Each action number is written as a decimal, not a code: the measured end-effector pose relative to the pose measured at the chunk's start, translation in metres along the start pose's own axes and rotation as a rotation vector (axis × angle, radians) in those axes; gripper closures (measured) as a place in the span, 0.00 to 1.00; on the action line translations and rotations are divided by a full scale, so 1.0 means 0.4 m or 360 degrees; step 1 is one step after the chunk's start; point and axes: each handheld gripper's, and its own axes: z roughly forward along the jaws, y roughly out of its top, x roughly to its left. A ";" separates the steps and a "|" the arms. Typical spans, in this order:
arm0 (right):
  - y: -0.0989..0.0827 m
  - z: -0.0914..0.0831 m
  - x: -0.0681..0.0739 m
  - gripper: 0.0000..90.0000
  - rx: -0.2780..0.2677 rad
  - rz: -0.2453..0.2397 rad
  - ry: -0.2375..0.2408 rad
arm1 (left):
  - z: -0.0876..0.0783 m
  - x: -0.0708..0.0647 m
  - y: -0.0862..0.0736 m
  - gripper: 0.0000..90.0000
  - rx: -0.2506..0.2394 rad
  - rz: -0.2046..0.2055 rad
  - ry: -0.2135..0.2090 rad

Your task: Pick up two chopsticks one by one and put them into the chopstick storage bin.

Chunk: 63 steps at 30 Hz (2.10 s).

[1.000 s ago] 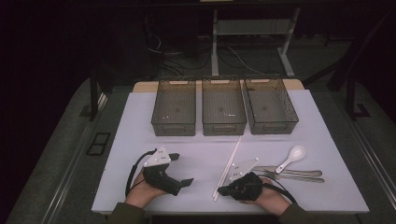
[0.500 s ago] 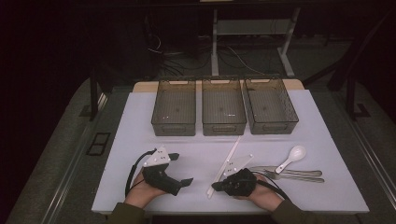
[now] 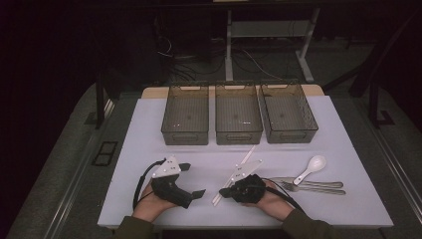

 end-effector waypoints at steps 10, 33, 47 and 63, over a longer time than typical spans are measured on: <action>0.028 0.022 -0.015 1.00 -0.0028 -0.0001 -0.0025 | -0.001 0.000 0.000 0.00 -0.0002 -0.0008 0.0003; 0.047 -0.032 -0.023 0.93 -0.0100 0.0026 -0.0040 | -0.003 0.002 -0.001 0.00 0.0003 -0.0010 0.0013; -0.027 -0.198 -0.057 0.42 -0.0228 0.0130 -0.0172 | -0.001 0.002 -0.001 0.00 0.0002 -0.0008 0.0016; -0.191 -0.357 -0.109 0.30 -0.0344 0.0245 -0.0355 | 0.004 0.000 0.000 0.00 0.0012 -0.0014 0.0022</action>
